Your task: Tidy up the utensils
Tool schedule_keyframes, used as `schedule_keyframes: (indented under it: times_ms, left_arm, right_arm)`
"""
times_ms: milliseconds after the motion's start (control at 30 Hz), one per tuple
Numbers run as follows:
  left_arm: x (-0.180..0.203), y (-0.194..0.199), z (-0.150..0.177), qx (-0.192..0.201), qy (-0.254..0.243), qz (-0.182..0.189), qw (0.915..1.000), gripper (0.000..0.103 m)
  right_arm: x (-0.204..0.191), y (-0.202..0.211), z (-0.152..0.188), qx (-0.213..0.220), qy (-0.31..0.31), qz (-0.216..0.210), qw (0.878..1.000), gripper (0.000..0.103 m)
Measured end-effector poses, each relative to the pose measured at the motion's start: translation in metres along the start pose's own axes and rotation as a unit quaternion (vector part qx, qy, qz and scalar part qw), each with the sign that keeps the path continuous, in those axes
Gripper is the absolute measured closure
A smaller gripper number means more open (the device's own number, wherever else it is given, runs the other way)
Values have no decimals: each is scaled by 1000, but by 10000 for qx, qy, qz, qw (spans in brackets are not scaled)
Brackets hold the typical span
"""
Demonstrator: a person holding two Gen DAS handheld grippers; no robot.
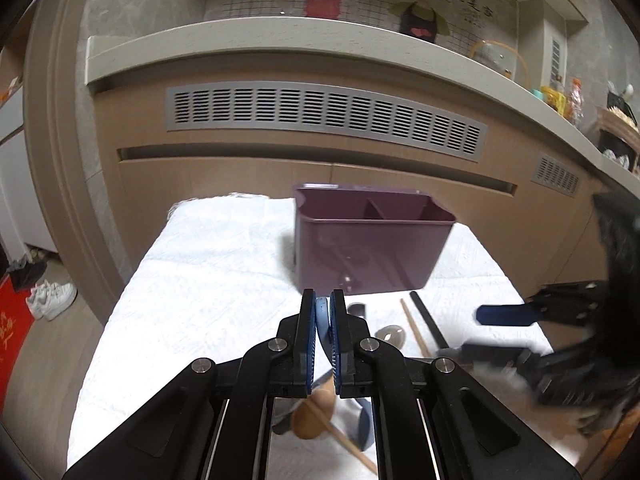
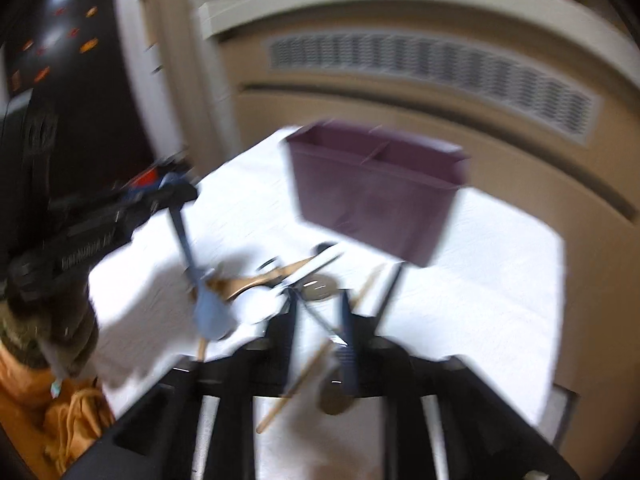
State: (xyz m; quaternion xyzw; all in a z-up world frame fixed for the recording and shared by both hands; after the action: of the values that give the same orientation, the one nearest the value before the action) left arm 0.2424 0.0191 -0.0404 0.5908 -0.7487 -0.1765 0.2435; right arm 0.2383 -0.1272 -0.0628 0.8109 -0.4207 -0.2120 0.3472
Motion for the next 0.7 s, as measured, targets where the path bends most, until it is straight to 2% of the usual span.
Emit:
schedule_keyframes:
  times_ms: [33,167,267,400,500,533,567,700]
  left_arm:
    - [-5,-1,1,-6,37,-22,10000,96]
    - [-20,-4,4,-114,218,36,9997,95]
    - [-24,-4,5,-149,263,130,9995,95]
    - [-25,-5,5,-204,317,268,9989,95]
    - [-25,-8,5,-205,349,337,9986,95]
    - [-24,-8,5,-210,355,340,9986,95]
    - [-24,-9,4,-216,372,344,9985,95]
    - [-23,-5,5,-211,372,342,9985,95]
  right_arm:
    - [-6,-8,-1,-49,154,-59,9999,59]
    - [-43,-52,-7,-386,1088,-417,9924,59]
    - [-60,-80,-12,-604,1493,-525,9855,59]
    - [-55,-111,-15,-874,1499,-472,9837,59]
    - [-46,-125,-10,-1017,1254,-649,9847,60]
    - [-46,-125,-10,-971,1166,-732,9857,62]
    - [-46,-124,-10,-957,1155,-731,9860,78]
    - [-51,-112,-7,-896,1194,-483,9876,81]
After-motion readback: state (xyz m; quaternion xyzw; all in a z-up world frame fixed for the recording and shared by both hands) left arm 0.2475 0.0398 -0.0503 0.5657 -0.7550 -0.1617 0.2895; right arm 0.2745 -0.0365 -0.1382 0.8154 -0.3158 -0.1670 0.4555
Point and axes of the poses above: each gripper's, at about its wrist camera, not at the fingertips, and y roughly against the way its jaws point, x to its right, z to its underside, the point moved 9 cm from there along -y, roughly the way its jaws point, and after that the axes turned 2 degrees about y, right-handed, at the moved point
